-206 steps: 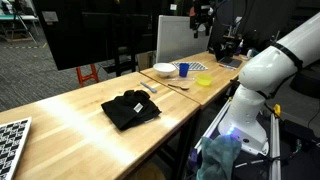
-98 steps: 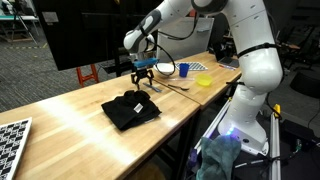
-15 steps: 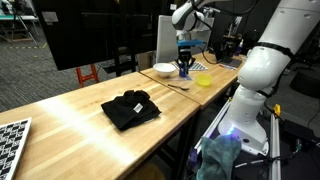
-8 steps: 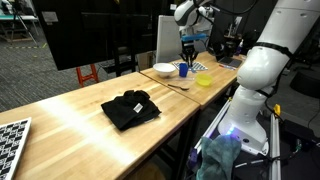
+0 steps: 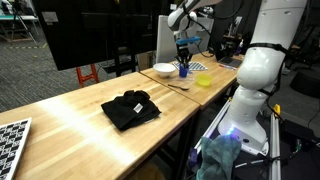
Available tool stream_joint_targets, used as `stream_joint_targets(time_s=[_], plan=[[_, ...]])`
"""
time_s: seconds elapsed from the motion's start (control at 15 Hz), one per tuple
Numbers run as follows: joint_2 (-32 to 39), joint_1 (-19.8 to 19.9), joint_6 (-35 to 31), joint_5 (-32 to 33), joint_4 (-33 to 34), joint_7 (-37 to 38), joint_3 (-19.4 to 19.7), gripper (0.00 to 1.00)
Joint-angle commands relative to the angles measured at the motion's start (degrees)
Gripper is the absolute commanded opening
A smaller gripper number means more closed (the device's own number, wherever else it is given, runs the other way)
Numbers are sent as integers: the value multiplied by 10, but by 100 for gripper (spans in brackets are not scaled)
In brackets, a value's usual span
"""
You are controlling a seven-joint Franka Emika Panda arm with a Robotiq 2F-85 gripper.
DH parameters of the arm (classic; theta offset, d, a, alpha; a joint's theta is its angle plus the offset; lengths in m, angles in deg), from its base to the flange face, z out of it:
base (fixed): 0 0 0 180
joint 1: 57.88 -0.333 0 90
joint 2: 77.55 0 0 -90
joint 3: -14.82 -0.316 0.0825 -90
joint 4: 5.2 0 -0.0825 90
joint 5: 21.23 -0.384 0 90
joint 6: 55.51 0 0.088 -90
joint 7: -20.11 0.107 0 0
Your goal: Move the grey form to the right
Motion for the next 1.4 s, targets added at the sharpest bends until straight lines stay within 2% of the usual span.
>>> stream_joint_targets(time_s=[0.0,0.47,0.8,1.33], plan=[[23,6,14,-11,11,-13,11,4],[-11,14,33,-6,-21,5,35,4],[-15,25,32,-32,-44,-1,45,4],[14,5,-9,-70,-91,3,20,4]])
